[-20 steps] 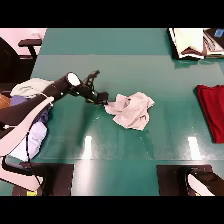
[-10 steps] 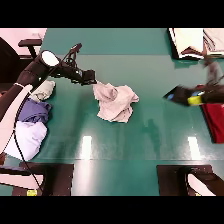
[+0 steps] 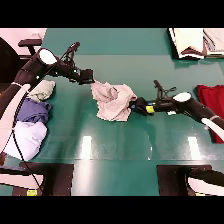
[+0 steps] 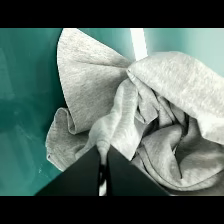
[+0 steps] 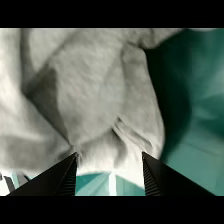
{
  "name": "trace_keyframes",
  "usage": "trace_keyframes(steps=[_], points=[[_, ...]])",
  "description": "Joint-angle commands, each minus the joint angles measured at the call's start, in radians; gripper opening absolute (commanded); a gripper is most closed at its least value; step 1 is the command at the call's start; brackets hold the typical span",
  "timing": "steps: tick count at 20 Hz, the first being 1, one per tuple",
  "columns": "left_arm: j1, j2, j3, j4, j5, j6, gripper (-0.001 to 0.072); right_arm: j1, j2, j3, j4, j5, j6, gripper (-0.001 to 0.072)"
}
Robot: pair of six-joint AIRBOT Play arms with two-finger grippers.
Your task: Fold the shirts.
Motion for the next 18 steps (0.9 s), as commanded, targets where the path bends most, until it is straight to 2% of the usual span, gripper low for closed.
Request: trace_keyframes(steps=[1, 5, 7, 8, 9, 12, 16, 18], points=[[0.001, 0.001, 0.001, 0.002, -0.002, 0.0, 0.0025, 0.068, -0.121, 0.117, 0.044, -0.024, -0.026, 0.0435], [0.001, 0.001, 0.001, 0.002, -0.004, 0.0, 0.0024, 0.093, -0.203, 0.197, 0.044, -0.003, -0.025, 0.0417], [0.001, 0.001, 0.001, 0.002, -0.005, 0.0, 0.0024, 0.093, -0.213, 0.21, 0.034, 0.016, -0.026, 0.0134], [0.001, 0.002, 0.001, 0.003, -0.006, 0.0, 0.0024, 0.09, -0.207, 0.21, 0.035, 0.018, -0.026, 0.0043], [0.002, 0.008, 0.003, 0.011, -0.007, 0.0, 0.0024, 0.081, -0.195, 0.21, 0.024, 0.024, -0.028, 0.0012], [0.002, 0.053, 0.05, 0.127, -0.027, -0.001, 0.0024, 0.021, -0.095, 0.21, -0.121, 0.068, -0.013, 0.0011], [0.003, 0.196, 0.163, 0.253, -0.029, -0.001, 0.0024, -0.147, 0.127, 0.21, -0.327, 0.148, 0.083, 0.0011], [0.003, 0.278, 0.225, 0.266, -0.026, 0.0, 0.0024, -0.246, 0.247, 0.21, -0.359, 0.193, 0.086, 0.0011]])
